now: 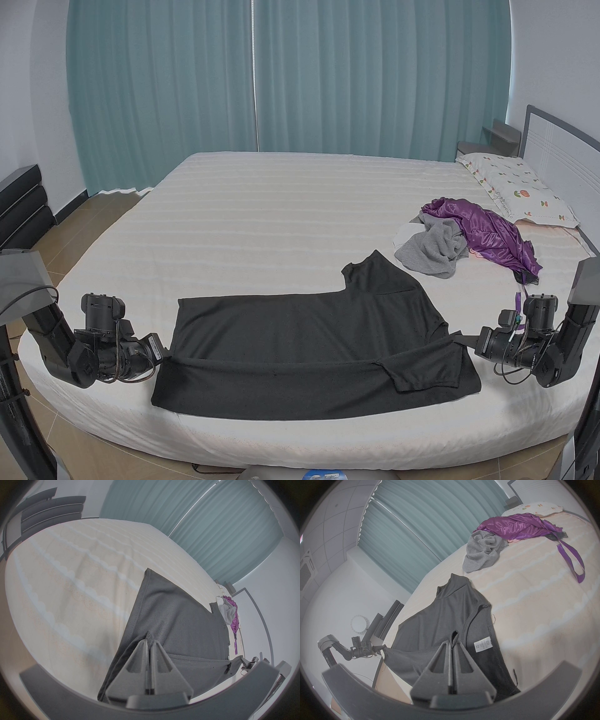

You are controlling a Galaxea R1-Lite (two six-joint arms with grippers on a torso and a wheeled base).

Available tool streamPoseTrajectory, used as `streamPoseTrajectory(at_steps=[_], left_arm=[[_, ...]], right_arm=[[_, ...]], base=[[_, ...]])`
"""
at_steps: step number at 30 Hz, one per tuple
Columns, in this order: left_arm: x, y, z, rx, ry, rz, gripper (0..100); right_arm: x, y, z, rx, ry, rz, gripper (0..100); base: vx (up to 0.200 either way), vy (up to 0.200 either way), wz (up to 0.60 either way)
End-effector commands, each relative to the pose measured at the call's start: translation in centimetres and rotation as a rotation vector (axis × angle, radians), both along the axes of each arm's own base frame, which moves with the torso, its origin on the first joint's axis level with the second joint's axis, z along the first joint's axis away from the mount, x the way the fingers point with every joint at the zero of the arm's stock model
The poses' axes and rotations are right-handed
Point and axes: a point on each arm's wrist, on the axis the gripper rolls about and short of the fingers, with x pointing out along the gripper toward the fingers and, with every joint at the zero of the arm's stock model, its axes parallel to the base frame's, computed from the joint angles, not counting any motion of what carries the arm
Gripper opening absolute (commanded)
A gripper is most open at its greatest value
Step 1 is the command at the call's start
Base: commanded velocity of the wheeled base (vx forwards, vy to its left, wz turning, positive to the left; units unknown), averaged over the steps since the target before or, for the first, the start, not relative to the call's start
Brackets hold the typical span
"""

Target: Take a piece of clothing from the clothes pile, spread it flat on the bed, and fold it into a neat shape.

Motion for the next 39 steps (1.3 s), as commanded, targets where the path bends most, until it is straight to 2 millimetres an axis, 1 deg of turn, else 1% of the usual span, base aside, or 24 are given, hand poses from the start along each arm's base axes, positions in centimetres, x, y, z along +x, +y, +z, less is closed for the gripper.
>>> streamPoseTrajectory(at_steps=[1, 10, 12, 16, 25, 26, 28, 29, 34, 37, 39], left_arm=[[0.2, 0.0, -0.2, -0.001, 0.007, 0.001, 0], [0.6, 0.0, -1.6, 0.0, 0.039, 0.002, 0], [1.0, 0.0, -2.2, 0.0, 0.051, 0.002, 0], [1.2, 0.0, -2.8, -0.001, 0.067, 0.003, 0], [1.4, -0.1, -3.5, -0.003, 0.085, 0.001, 0], [1.4, -0.1, -3.5, -0.004, 0.085, 0.002, 0], [1.5, -0.1, -3.5, -0.008, 0.085, 0.006, 0], [1.5, -0.1, -3.4, -0.013, 0.085, 0.012, 100], [1.2, -0.1, -2.8, -0.021, 0.079, 0.019, 100], [1.0, 0.0, -1.4, -0.024, 0.043, 0.024, 100], [1.0, 0.0, -0.6, -0.027, 0.016, 0.028, 100]], right_arm=[[0.2, 0.2, -0.5, 0.002, 0.012, 0.007, 0], [1.7, 0.1, -1.9, 0.0, 0.027, 0.003, 0], [1.9, 0.1, -2.4, 0.0, 0.036, 0.001, 0], [2.0, 0.2, -2.7, 0.0, 0.046, 0.002, 0], [2.0, 0.3, -3.7, 0.0, 0.073, 0.002, 0], [2.0, 0.4, -3.8, 0.0, 0.076, 0.007, 100], [2.0, 0.5, -3.8, -0.001, 0.078, 0.009, 100], [2.0, 0.5, -3.9, -0.002, 0.078, 0.007, 100], [1.3, 0.5, -2.9, 0.005, 0.062, 0.015, 100], [0.8, 0.6, -2.0, 0.03, 0.064, 0.002, 100], [0.4, 0.6, -1.1, 0.062, 0.063, -0.019, 100]], base=[[0.0, 0.0, 0.0], [0.0, 0.0, 0.0], [0.0, 0.0, 0.0], [0.0, 0.0, 0.0], [0.0, 0.0, 0.0], [0.0, 0.0, 0.0], [0.0, 0.0, 0.0], [0.0, 0.0, 0.0], [0.0, 0.0, 0.0], [0.0, 0.0, 0.0], [0.0, 0.0, 0.0]])
